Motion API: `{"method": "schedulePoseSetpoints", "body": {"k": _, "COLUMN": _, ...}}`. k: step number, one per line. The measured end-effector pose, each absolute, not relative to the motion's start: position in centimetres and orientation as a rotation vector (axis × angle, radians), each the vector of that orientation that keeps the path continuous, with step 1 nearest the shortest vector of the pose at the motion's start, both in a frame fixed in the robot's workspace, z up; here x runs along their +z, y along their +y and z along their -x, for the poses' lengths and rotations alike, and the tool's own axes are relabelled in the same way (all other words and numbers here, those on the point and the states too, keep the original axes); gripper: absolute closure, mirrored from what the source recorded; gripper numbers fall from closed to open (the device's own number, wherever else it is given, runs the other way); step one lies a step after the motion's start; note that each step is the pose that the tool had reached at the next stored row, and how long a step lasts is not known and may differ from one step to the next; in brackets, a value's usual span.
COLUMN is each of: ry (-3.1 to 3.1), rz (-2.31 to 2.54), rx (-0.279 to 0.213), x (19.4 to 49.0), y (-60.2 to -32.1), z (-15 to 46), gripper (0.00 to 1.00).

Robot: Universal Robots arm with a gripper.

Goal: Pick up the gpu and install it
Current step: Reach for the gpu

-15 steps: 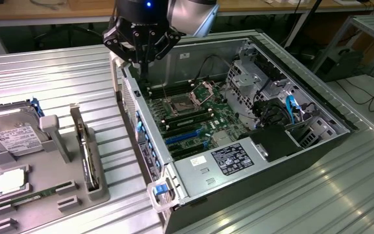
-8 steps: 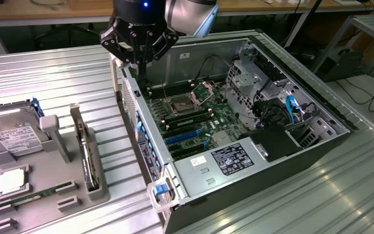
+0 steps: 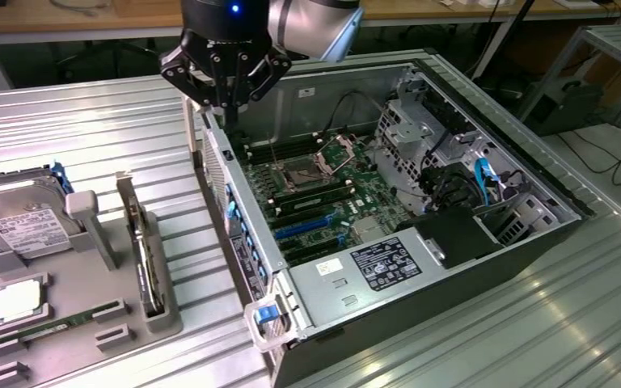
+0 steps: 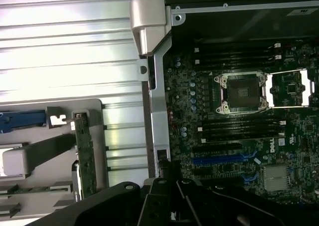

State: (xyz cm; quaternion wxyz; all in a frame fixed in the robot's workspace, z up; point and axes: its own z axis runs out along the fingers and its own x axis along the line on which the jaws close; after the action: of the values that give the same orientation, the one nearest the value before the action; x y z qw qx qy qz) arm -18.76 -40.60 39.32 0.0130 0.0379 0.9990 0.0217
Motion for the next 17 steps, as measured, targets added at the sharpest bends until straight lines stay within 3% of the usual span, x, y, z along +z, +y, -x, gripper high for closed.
{"method": "schedulePoseSetpoints", "body": {"k": 17, "ry": 3.113, "rz": -0.118, "rx": 0.068, "x": 39.3, "y": -40.9, "z": 20.1, "gripper": 0.89}}
